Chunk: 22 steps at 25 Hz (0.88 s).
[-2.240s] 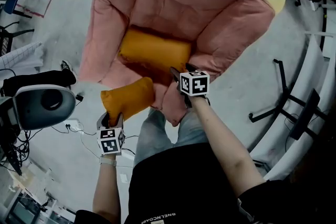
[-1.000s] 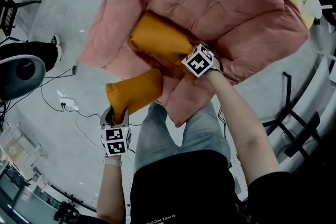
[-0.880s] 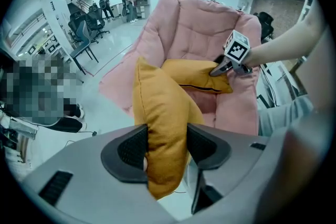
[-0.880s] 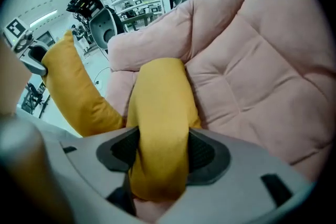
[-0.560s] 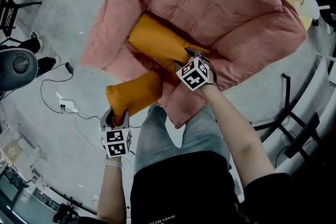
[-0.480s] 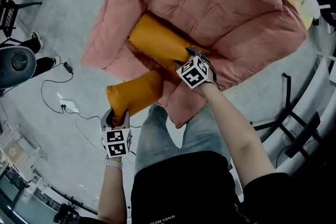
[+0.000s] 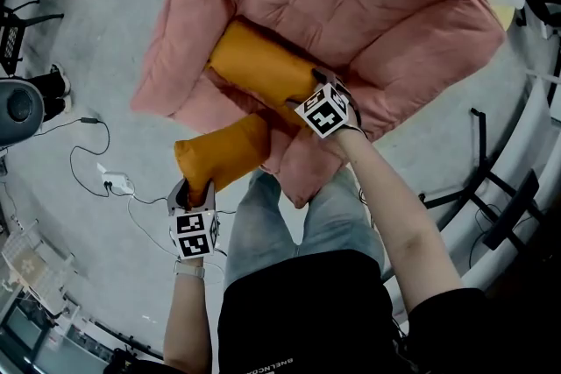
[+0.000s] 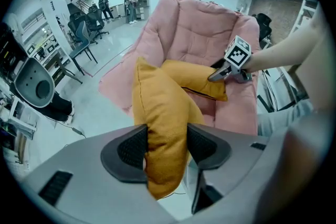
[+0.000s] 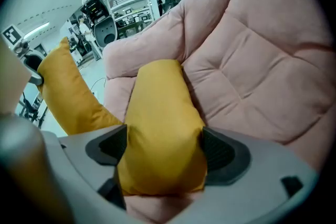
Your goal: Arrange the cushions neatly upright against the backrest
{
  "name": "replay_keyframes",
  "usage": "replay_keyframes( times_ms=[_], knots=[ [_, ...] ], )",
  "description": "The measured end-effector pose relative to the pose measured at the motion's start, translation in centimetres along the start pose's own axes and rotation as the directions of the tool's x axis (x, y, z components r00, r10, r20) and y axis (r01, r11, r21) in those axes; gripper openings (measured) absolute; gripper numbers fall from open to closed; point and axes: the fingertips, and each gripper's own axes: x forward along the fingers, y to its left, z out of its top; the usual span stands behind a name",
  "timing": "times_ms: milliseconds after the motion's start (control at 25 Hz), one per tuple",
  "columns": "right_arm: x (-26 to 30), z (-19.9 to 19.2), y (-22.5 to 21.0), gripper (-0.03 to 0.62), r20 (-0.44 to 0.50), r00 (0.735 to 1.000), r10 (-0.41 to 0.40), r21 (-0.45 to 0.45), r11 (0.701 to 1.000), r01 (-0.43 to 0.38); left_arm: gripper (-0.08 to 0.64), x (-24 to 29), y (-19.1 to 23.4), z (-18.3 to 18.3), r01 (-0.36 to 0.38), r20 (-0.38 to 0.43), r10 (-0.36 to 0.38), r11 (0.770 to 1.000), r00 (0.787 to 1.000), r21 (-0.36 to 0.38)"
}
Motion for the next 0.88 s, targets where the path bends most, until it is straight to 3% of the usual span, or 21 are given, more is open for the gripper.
replay_keyframes(
  times_ms=[160,360,480,600,880],
  knots=[
    [-2.4,0.7,1.4,0.431,0.071,0.997,0.003,0.033,0.999,-0.005,0.23,0.2,0.7,-0.3,0.016,0.009,-0.016,1.0,1.0,-0.001],
    [-3.6,1.0,8.8,0.431,0.101,0.986,0.131,-0.148,0.982,-0.116,0.23,0.8,1.7,-0.8,0.039,0.035,-0.039,0.999,0.999,0.002],
    [-2.3,-0.6,14.1,0.431,0.034,0.976,0.215,-0.268,0.943,-0.199,0.23,1.1,2.7,-1.5,0.051,0.04,-0.051,0.999,0.998,-0.006],
    [-0.2,-3.0,18.0,0.431,-0.062,0.966,0.25,-0.369,0.894,-0.255,0.233,1.4,3.3,-2.2,0.064,0.049,-0.063,0.998,0.997,-0.014],
    [4.7,-6.4,22.4,0.431,-0.229,0.949,0.219,-0.504,0.807,-0.308,0.236,1.7,4.9,-4.3,0.085,0.07,-0.082,0.995,0.994,-0.042]
  ],
)
